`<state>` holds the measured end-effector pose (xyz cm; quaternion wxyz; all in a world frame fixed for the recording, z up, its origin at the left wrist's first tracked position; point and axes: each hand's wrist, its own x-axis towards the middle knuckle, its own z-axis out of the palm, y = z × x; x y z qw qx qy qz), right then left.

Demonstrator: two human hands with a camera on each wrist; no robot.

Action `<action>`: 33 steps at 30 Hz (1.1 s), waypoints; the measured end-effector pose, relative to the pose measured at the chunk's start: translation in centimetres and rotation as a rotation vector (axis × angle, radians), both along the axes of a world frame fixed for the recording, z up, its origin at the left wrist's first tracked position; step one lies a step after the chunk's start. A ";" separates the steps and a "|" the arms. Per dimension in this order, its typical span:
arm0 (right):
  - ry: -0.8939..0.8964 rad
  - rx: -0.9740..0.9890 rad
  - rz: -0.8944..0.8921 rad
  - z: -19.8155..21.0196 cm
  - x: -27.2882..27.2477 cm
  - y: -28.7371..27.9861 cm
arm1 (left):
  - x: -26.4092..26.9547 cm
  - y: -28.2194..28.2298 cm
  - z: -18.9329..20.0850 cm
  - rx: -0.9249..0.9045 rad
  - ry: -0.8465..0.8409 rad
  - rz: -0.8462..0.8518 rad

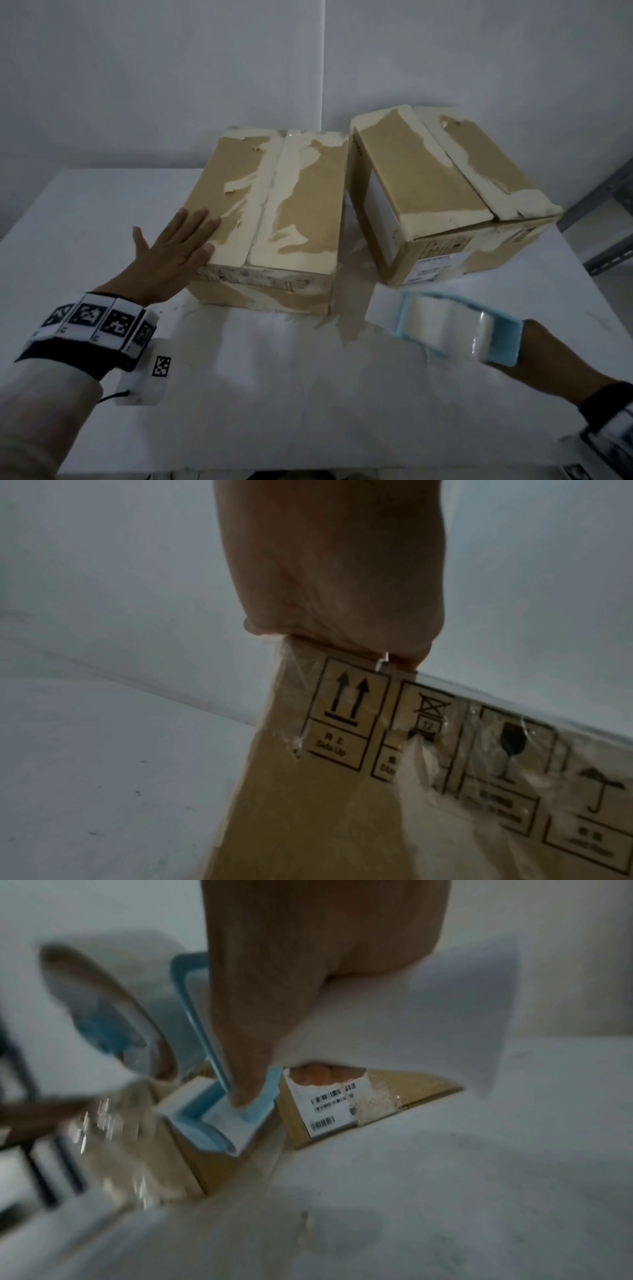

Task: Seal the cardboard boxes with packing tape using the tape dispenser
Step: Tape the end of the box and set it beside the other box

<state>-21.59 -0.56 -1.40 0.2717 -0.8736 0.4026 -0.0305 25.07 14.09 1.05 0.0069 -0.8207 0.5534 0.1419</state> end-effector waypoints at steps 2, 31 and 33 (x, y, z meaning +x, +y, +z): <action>-0.008 -0.001 -0.092 -0.3 -0.8 -0.1 | -0.4 -0.3 0.5 0.009 0.002 0.029; 0.284 0.072 -0.082 -6.7 -2.7 0.4 | -5.4 -2.8 1.0 -0.005 0.034 -0.074; 0.318 0.117 -0.098 -4.9 -3.1 0.3 | -4.7 -2.5 1.0 -0.018 0.036 -0.084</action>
